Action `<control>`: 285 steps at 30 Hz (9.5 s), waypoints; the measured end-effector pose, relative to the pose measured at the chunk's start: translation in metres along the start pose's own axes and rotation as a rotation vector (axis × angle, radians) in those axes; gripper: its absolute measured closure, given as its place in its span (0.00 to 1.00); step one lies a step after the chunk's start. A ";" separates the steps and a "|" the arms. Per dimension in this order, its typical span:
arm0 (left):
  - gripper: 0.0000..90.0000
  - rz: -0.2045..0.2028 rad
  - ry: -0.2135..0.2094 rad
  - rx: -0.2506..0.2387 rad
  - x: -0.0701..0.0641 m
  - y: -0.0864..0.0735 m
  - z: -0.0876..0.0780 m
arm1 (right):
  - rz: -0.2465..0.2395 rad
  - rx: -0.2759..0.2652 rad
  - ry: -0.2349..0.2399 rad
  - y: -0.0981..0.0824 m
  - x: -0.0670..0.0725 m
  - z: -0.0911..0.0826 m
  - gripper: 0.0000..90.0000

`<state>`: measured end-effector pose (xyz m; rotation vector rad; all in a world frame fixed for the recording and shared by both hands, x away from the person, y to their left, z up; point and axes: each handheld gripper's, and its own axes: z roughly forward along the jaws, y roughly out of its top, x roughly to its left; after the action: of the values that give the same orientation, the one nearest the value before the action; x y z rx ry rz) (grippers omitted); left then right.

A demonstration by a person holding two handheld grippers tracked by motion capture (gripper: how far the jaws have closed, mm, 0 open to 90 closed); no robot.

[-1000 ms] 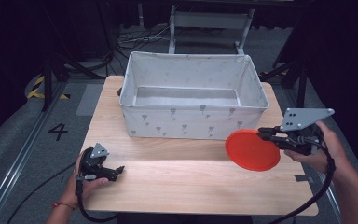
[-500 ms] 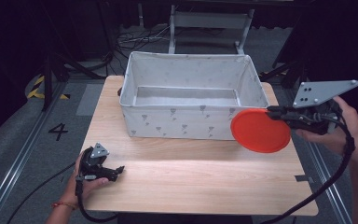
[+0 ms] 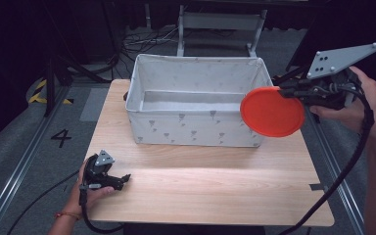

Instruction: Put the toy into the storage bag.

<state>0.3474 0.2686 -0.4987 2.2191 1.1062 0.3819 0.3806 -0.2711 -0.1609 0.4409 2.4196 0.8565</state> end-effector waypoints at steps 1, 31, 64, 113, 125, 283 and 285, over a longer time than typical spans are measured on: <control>0.01 -0.001 0.000 -0.001 0.000 0.000 0.000 | 0.004 0.000 -0.007 0.001 -0.003 0.001 0.92; 0.01 -0.001 0.000 -0.001 0.000 0.000 0.000 | 0.044 0.019 -0.018 0.005 -0.082 0.086 0.92; 0.01 -0.001 0.000 0.000 0.000 0.000 0.000 | -0.135 0.314 0.231 -0.019 -0.042 0.177 0.91; 0.01 -0.001 0.001 0.000 0.000 0.000 0.000 | -0.037 0.322 0.244 -0.027 -0.036 0.176 0.55; 0.01 -0.001 0.001 0.000 0.000 0.000 0.000 | 0.084 0.123 0.105 -0.039 -0.030 0.151 0.29; 0.00 -0.041 0.028 -0.002 -0.004 -0.002 -0.002 | 0.590 0.053 -0.040 -0.310 0.130 0.140 0.17; 0.00 -0.041 0.028 -0.002 -0.004 -0.002 -0.002 | 0.590 0.053 -0.040 -0.310 0.130 0.140 0.17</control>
<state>0.3430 0.2673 -0.4988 2.1915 1.1637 0.3971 0.3181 -0.3752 -0.5046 1.2171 2.3015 1.0029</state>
